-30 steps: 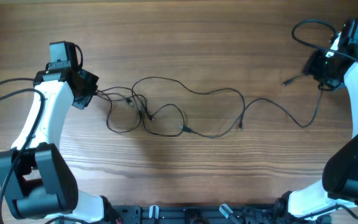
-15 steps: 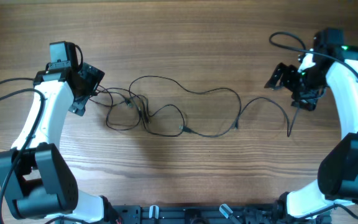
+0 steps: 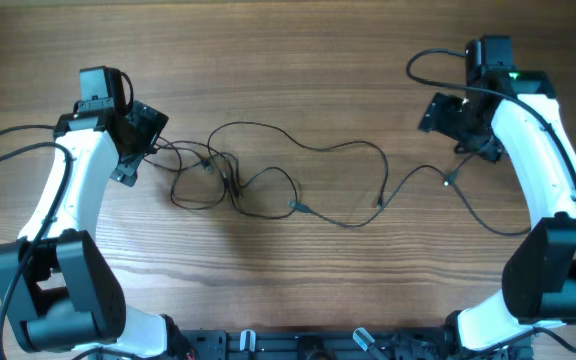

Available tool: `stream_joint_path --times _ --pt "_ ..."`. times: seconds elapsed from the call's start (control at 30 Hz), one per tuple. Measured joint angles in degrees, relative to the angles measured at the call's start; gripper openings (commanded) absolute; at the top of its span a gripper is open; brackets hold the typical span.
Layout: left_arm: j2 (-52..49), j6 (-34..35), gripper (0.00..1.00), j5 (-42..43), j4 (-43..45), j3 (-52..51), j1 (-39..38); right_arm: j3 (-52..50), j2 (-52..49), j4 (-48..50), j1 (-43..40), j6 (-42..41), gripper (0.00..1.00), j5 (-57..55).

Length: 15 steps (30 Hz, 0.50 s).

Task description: Untangle cables

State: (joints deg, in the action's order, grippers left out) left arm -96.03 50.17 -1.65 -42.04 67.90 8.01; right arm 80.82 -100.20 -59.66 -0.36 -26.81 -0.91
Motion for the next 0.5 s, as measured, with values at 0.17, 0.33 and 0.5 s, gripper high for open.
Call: stream_joint_path --times 0.17,0.33,0.5 --pt "0.0 0.0 1.0 0.0 0.0 0.0 0.0 -0.5 0.0 -9.0 5.4 -7.5 1.0 9.9" --pt "0.0 0.0 1.0 0.0 -0.2 0.0 0.0 -13.1 -0.1 0.2 11.3 -19.9 0.95 14.4" --pt "0.0 0.0 1.0 0.0 0.0 0.0 0.0 -18.8 -0.2 11.5 17.5 -23.1 0.29 16.9"
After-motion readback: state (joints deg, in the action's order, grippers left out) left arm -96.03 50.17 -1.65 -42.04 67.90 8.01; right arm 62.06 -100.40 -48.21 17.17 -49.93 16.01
